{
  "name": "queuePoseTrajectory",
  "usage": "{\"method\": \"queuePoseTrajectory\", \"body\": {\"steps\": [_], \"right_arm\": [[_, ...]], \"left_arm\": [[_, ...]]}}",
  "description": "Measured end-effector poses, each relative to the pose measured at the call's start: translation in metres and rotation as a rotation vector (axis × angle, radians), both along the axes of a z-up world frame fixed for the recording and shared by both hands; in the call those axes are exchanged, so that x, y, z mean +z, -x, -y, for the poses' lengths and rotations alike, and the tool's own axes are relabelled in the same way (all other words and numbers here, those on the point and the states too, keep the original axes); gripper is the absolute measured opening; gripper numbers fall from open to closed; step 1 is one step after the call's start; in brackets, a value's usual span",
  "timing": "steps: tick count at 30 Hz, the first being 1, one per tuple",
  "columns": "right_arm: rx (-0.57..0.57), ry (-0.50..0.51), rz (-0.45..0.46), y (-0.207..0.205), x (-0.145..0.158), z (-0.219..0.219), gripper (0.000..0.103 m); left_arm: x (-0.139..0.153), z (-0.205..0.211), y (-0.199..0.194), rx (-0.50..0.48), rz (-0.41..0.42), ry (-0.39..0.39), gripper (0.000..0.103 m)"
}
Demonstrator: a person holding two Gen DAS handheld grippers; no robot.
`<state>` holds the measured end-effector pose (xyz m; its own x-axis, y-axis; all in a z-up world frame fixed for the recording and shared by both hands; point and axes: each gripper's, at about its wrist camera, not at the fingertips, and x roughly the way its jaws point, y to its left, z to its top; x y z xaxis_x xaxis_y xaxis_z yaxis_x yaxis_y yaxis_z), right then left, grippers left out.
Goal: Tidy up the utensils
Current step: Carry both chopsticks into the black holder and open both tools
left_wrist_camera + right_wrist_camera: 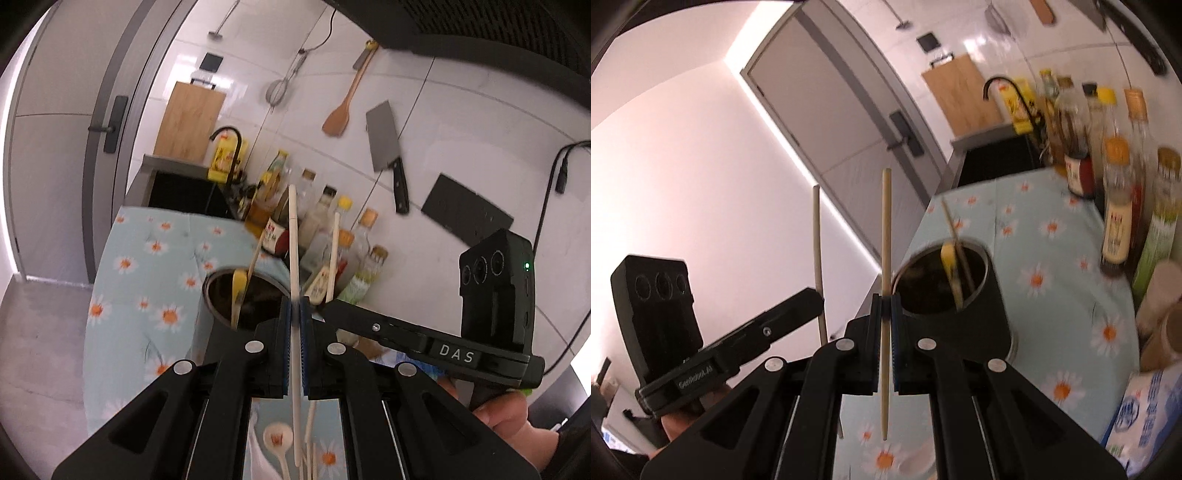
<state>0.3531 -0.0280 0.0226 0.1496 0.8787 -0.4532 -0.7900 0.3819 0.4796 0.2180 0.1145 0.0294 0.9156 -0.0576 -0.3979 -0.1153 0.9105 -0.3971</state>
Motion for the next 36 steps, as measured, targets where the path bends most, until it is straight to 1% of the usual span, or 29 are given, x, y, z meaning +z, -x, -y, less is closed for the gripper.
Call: {"method": "queuePoseTrajectory", "body": {"steps": [2, 4, 10, 12, 14, 16, 18, 22, 26, 30, 36], "right_arm": [[-0.018, -0.011, 0.01, -0.006, 0.005, -0.004, 0.006], [-0.027, -0.034, 0.017, -0.013, 0.012, -0.008, 0.006], [-0.074, -0.097, 0.087, -0.027, 0.035, -0.017, 0.006], [-0.098, -0.111, 0.131, -0.03, 0.044, -0.018, 0.006], [-0.103, -0.1, 0.177, -0.029, 0.048, -0.022, 0.006], [-0.112, -0.101, 0.203, -0.031, 0.05, -0.024, 0.006], [-0.118, -0.115, 0.206, -0.037, 0.05, -0.026, 0.006], [-0.14, -0.122, 0.236, -0.042, 0.047, -0.031, 0.006], [-0.163, -0.118, 0.227, -0.049, 0.034, -0.035, 0.006], [-0.178, -0.1, 0.213, -0.056, 0.021, -0.039, 0.006], [-0.174, -0.068, 0.193, -0.06, 0.007, -0.044, 0.006]], "left_arm": [[0.003, -0.005, -0.005, -0.014, 0.031, 0.02, 0.003], [0.009, -0.008, -0.008, -0.01, 0.072, 0.007, 0.003], [0.02, -0.025, -0.018, 0.021, 0.168, -0.001, 0.003], [0.023, -0.034, -0.023, 0.029, 0.185, 0.031, 0.003], [0.026, -0.042, -0.025, 0.04, 0.211, 0.049, 0.003], [0.029, -0.047, -0.028, 0.051, 0.232, 0.049, 0.003], [0.031, -0.05, -0.03, 0.067, 0.255, 0.045, 0.003], [0.028, -0.056, -0.037, 0.127, 0.297, 0.026, 0.003], [0.012, -0.058, -0.049, 0.143, 0.281, 0.032, 0.003], [-0.004, -0.053, -0.058, 0.155, 0.254, -0.014, 0.003], [-0.02, -0.047, -0.065, 0.128, 0.216, -0.063, 0.004]]}}
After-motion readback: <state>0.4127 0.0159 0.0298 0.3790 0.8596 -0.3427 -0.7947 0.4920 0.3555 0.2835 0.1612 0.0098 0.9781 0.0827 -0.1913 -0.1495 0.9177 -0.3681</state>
